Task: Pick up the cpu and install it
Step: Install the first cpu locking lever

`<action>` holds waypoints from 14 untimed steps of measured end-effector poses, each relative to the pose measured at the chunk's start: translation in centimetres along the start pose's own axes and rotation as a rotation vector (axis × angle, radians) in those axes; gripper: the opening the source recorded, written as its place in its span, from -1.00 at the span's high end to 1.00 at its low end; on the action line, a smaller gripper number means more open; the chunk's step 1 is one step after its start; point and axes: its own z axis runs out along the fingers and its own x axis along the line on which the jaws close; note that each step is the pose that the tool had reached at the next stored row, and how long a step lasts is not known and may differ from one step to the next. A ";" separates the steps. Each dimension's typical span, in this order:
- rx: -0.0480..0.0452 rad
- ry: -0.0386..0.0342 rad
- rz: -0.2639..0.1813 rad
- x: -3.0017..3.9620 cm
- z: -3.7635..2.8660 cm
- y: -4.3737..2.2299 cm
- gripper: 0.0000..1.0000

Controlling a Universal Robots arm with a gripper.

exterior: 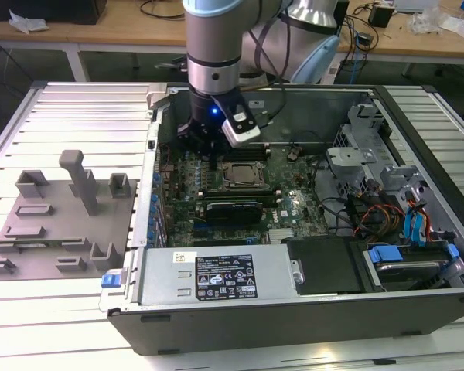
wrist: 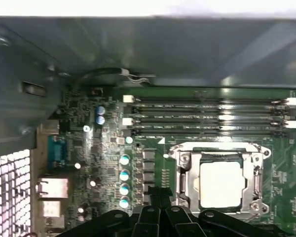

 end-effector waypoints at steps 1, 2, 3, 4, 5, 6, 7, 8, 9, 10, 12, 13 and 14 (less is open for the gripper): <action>-0.0077 -0.0007 0.000 0.12 0.00 0.00 0.79; -0.0167 -0.0012 0.000 0.19 0.00 0.00 0.79; -0.0276 -0.0016 0.000 0.22 0.00 0.00 0.79; -0.0421 -0.0020 0.001 0.23 -0.01 0.00 0.79; -0.0539 -0.0022 0.001 0.24 -0.04 0.01 0.79; -0.0586 -0.0022 0.002 0.24 -0.12 0.01 0.79; -0.0591 -0.0023 0.003 0.24 -0.19 0.00 0.79; -0.0593 -0.0024 0.004 0.24 -0.34 0.00 0.79; -0.0593 -0.0025 0.004 0.23 -0.47 0.00 0.79; -0.0595 -0.0029 0.004 0.23 -0.60 0.00 0.79; -0.0607 -0.0040 0.005 0.23 -0.83 0.00 0.79; -0.0619 -0.0044 0.006 0.23 -0.94 0.00 0.79; -0.0673 -0.0052 0.006 0.23 -1.01 0.00 0.79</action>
